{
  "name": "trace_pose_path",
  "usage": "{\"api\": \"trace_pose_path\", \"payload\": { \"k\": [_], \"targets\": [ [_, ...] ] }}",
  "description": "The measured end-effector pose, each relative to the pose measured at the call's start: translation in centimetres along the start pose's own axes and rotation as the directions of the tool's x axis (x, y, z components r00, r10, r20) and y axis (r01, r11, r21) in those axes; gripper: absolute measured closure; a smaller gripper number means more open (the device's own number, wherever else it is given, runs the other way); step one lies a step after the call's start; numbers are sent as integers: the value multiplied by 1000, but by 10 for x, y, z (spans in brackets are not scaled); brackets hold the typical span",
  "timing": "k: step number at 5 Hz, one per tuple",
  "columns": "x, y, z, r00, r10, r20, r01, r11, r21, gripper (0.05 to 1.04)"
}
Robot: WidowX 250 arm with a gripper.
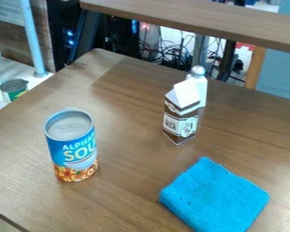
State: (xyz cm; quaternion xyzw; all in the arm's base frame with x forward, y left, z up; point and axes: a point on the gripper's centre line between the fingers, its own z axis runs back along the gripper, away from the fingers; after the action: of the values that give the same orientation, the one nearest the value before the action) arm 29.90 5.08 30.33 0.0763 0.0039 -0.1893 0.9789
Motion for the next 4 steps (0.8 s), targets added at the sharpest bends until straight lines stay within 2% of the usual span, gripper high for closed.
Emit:
{"api": "trace_pose_path", "payload": {
  "k": [1, 2, 3, 4],
  "targets": [
    [3, -1, -12, 999, -5, -33, 4, 1000, -25, 79],
    [6, -13, -32, 1000, 26, -3, -27, 997, -71, 79],
    [-9, -22, -37, 990, 138, 21, -137, 989, -53, 79],
    [-16, -43, -61, 979, 202, -13, -202, 978, -49, 79]
  ]
}}
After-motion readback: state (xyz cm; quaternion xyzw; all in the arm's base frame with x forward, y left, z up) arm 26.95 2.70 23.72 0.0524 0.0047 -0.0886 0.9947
